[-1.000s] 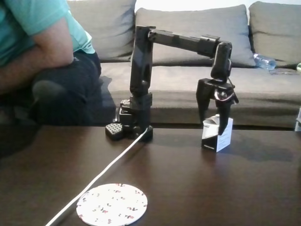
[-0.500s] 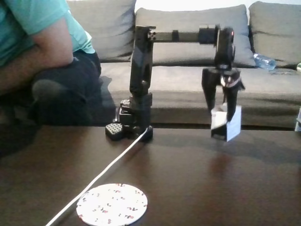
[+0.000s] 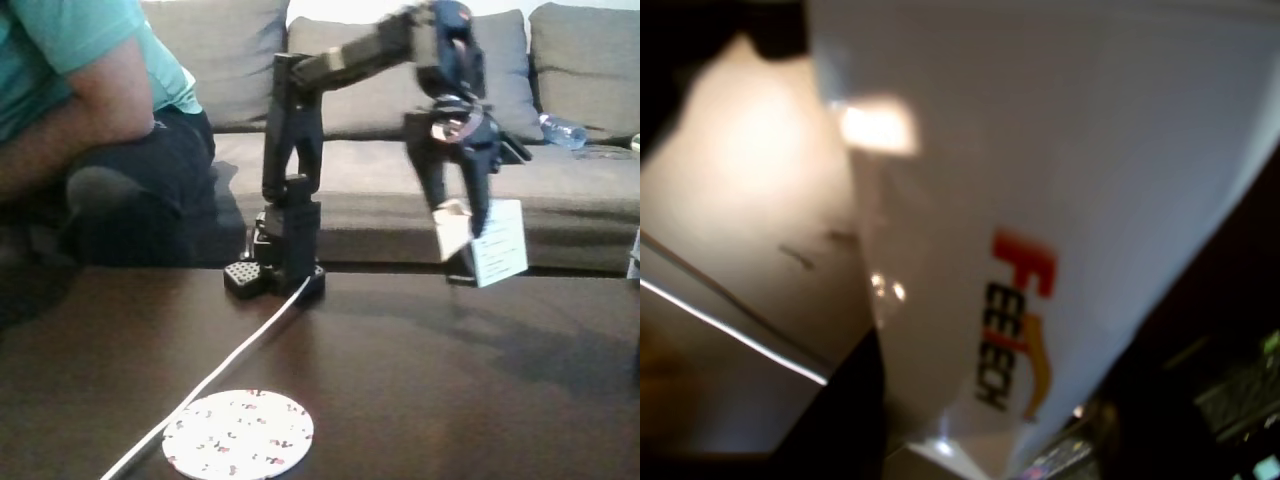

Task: Grasp a servo box and put it on the zirlivani.

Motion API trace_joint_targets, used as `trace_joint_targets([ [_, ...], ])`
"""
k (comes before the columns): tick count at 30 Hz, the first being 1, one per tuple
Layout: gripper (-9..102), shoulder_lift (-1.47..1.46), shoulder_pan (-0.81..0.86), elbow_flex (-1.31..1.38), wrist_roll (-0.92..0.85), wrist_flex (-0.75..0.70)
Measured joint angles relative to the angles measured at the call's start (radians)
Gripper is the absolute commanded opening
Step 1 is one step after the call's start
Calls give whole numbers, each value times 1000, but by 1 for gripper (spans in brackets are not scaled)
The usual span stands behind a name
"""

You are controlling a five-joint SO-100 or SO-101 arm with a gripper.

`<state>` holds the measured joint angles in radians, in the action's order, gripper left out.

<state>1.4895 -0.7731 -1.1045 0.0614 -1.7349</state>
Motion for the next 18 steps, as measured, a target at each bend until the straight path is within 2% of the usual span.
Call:
trace_joint_targets([
  [10, 8, 0, 324, 9, -103, -2],
  [18, 8, 43, 515, 9, -179, -2],
])
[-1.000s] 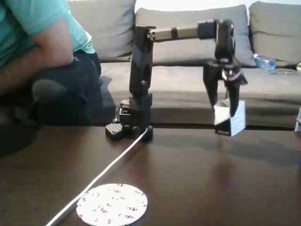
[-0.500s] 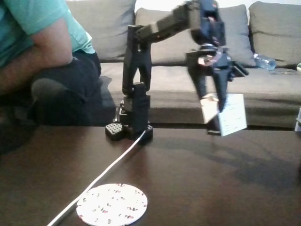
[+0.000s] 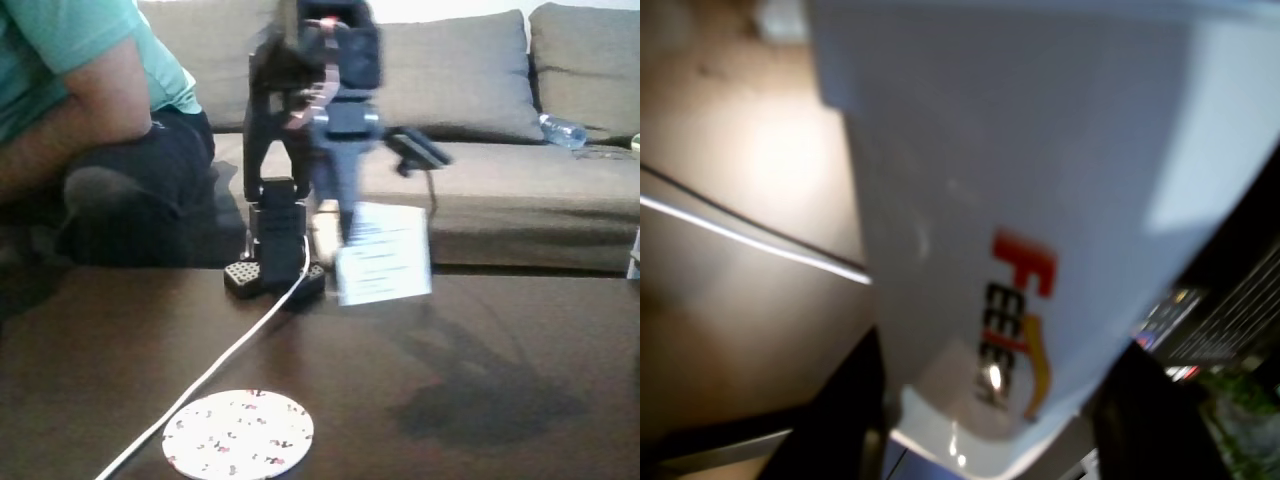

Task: Grasp a servo box and put it on the zirlivani.

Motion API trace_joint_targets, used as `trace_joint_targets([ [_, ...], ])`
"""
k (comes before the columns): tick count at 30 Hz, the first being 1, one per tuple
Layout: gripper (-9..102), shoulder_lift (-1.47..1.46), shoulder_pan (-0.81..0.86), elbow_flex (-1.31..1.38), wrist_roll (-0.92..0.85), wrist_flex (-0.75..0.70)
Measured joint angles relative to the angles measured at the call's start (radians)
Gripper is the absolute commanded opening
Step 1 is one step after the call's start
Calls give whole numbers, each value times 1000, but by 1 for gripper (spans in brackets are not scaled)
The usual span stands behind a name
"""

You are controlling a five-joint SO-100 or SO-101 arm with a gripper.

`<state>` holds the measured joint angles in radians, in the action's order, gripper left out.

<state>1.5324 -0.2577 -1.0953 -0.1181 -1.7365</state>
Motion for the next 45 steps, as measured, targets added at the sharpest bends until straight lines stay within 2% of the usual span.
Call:
trace_joint_targets([
  [5, 8, 0, 150, -3, -54, 15],
  [10, 8, 0, 281, -97, -97, 133],
  [14, 8, 0, 308, -175, -101, 225],
  [18, 8, -26, 299, -184, -101, 255],
  [25, 8, -201, 308, -40, -66, 247],
  [32, 8, -330, 311, 135, -63, 146],
  [36, 8, -348, 337, 160, -63, 98],
  [45, 8, -368, 382, 160, -63, 94],
])
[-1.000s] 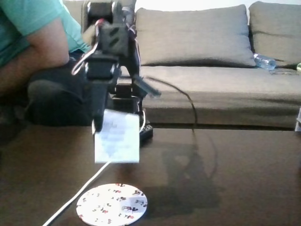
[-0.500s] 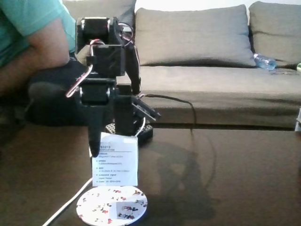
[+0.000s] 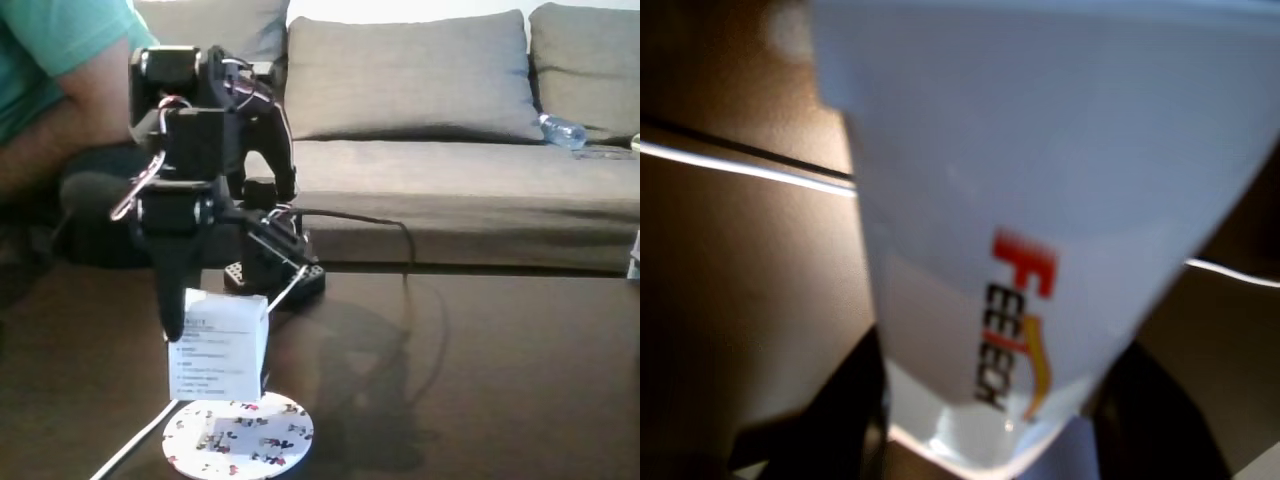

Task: Grasp a servo box and put it on the zirlivani.

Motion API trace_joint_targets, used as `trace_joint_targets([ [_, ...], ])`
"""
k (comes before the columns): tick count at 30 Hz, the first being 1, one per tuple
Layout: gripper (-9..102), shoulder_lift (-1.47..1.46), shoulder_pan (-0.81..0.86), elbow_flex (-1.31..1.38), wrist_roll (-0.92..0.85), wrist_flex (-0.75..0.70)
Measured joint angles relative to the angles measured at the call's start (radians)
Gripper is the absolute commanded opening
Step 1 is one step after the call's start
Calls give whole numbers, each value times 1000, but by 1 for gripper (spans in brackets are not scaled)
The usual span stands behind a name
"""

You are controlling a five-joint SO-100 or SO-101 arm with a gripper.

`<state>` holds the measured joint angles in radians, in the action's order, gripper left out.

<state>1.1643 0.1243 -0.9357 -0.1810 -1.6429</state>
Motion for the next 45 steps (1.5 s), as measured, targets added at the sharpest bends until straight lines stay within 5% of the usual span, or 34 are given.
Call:
trace_joint_targets([
  [22, 26, -43, -8, 0, 0, 0],
  [45, 27, -41, -14, 29, -12, 0],
])
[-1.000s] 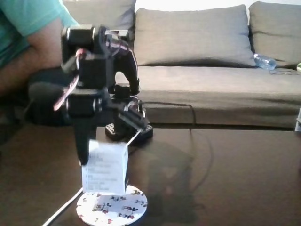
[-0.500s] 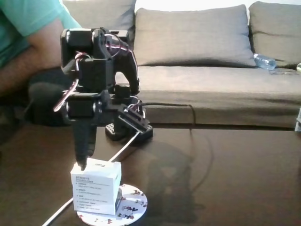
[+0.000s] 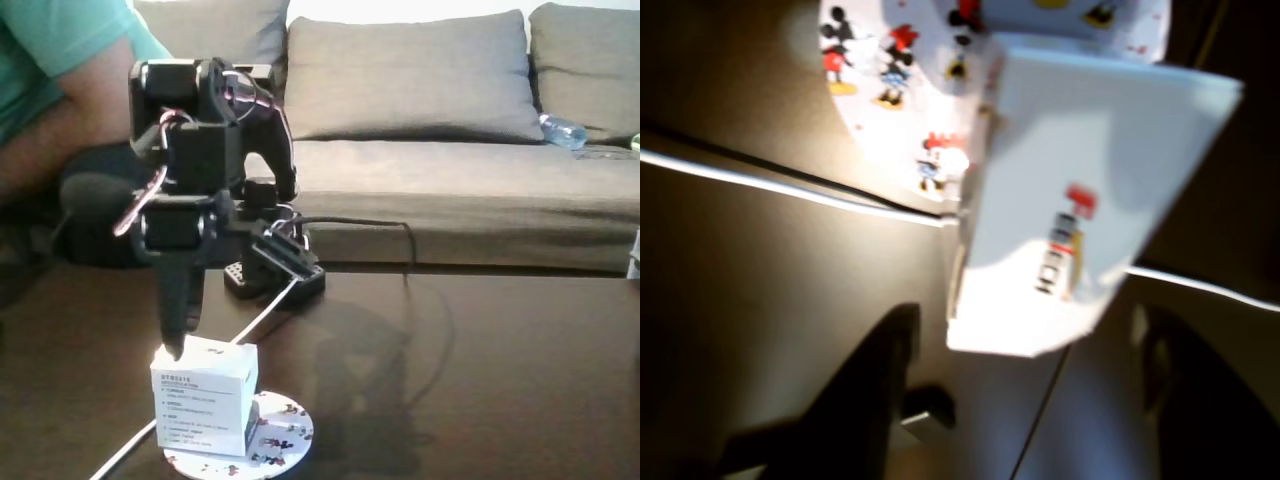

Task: Grasp a servo box and put it on the zirlivani.

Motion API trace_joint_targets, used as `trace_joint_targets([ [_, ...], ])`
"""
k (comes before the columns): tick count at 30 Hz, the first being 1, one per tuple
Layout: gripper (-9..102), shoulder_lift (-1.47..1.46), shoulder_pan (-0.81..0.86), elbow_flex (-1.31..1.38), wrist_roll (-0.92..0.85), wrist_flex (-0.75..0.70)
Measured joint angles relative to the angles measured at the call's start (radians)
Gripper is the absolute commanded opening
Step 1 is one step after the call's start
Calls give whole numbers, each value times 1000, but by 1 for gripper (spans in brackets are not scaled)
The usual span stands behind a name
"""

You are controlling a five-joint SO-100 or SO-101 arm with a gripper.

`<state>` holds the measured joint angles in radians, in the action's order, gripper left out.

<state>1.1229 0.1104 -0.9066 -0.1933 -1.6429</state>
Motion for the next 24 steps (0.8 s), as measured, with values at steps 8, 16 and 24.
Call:
trace_joint_targets([
  [8, 26, 127, -78, 18, 0, -94],
  [16, 1, 405, -164, -109, 5, -94],
  [24, 0, 756, -187, -591, 12, 147],
])
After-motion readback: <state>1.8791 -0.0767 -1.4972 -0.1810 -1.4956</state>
